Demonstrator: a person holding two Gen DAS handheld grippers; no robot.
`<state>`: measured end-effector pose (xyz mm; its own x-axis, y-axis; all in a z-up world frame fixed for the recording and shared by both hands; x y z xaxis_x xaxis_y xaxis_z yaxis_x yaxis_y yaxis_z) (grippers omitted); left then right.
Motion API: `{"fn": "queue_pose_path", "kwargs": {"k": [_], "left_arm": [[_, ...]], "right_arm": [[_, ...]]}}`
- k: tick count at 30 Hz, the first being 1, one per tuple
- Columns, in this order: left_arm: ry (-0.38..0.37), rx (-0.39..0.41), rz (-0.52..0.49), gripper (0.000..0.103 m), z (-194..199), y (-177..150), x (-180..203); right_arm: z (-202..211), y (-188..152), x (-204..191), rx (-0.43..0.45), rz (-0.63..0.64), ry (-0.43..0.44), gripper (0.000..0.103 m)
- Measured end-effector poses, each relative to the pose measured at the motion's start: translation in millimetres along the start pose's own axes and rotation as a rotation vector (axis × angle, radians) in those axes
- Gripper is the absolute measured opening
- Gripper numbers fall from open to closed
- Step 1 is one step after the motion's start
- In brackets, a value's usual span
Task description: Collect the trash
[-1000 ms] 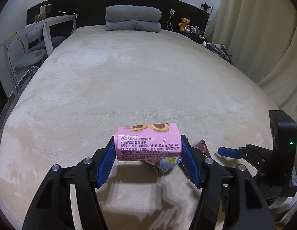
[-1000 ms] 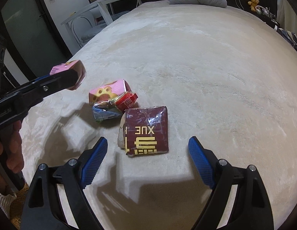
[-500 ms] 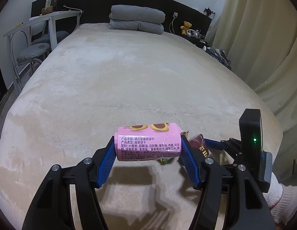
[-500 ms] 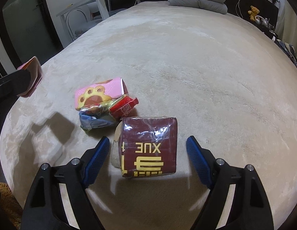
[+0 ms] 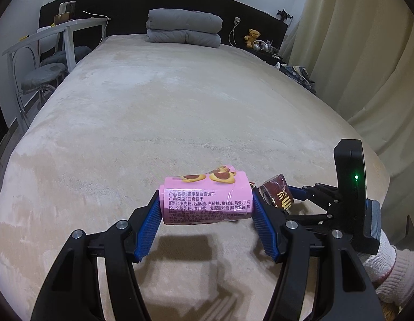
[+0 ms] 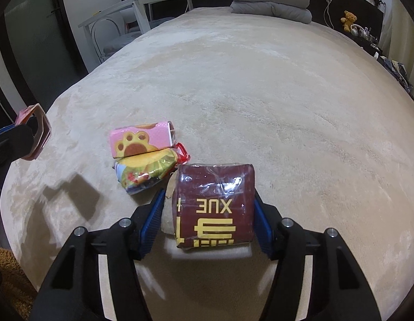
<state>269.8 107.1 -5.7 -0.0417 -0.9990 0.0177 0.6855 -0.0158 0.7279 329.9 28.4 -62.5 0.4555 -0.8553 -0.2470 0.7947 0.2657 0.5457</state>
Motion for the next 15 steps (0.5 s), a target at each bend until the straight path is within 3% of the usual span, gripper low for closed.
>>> {"fn": "queue_pose_path", "kwargs": {"k": [15], "left_arm": [[0.012,0.012,0.013,0.063,19.3,-23.5,15.9]], "right_arm": [[50.0,-29.2,3.9,0.055,-0.032,0.055,0.061]]}}
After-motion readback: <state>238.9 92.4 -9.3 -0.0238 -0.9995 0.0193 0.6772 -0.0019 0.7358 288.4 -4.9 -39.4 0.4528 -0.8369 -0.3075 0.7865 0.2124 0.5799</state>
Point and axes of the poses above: each gripper's, at about its wrist camera, not at the fingertips, and z roughly against the way its jaws point, x to its right, y to its top, the point moved 3 cm from there along -z, roughly the way its jaws point, and after that the axes turned 15 degrees about -z, right-handed, at the moved point
